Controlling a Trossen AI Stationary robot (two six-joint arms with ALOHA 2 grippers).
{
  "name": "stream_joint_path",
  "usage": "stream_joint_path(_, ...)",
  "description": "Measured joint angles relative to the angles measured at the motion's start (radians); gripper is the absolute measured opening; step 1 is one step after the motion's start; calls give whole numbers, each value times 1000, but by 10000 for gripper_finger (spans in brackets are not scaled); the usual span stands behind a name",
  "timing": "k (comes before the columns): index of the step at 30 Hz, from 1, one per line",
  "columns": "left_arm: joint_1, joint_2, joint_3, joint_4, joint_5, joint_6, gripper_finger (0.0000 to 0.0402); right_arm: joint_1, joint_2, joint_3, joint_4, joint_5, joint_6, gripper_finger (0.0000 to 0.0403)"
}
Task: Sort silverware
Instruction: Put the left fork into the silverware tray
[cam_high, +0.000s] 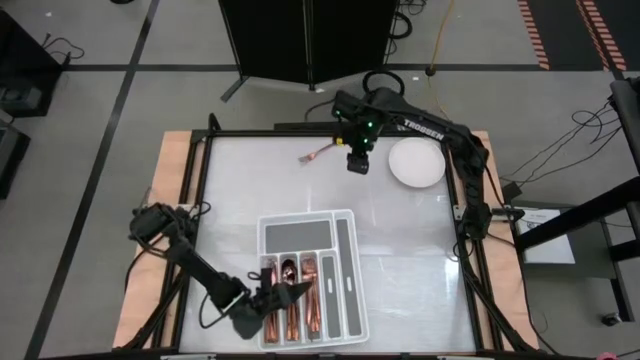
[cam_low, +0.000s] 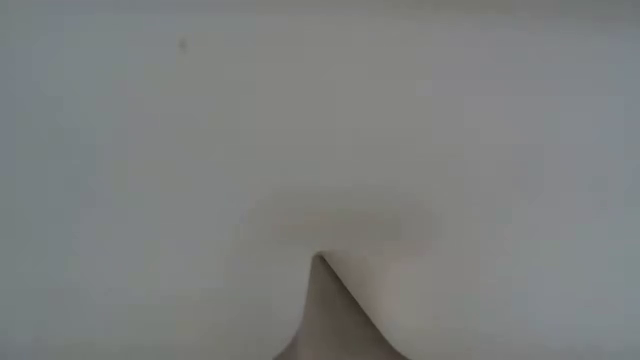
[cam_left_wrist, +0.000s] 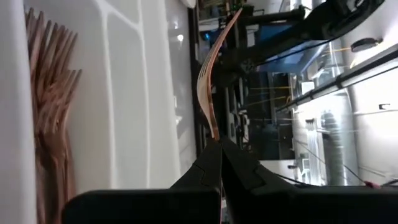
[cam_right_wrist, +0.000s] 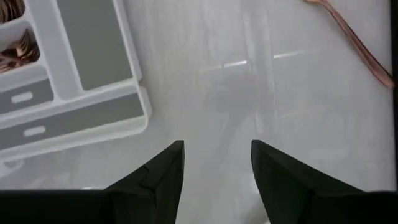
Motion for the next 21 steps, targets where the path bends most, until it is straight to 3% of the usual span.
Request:
stream_joint_path(7, -27, -2, 126, -227, -9, 6, 0, 33, -52, -154, 117, 1, 14, 178)
stream_joint_path(14, -27, 0, 228, -620, 39, -239, 0, 55, -144, -299, 150, 1, 44, 178)
stream_joint_path(21, -1, 71, 262, -673, 129, -426, 0, 62, -290, -440, 207, 1, 53, 178)
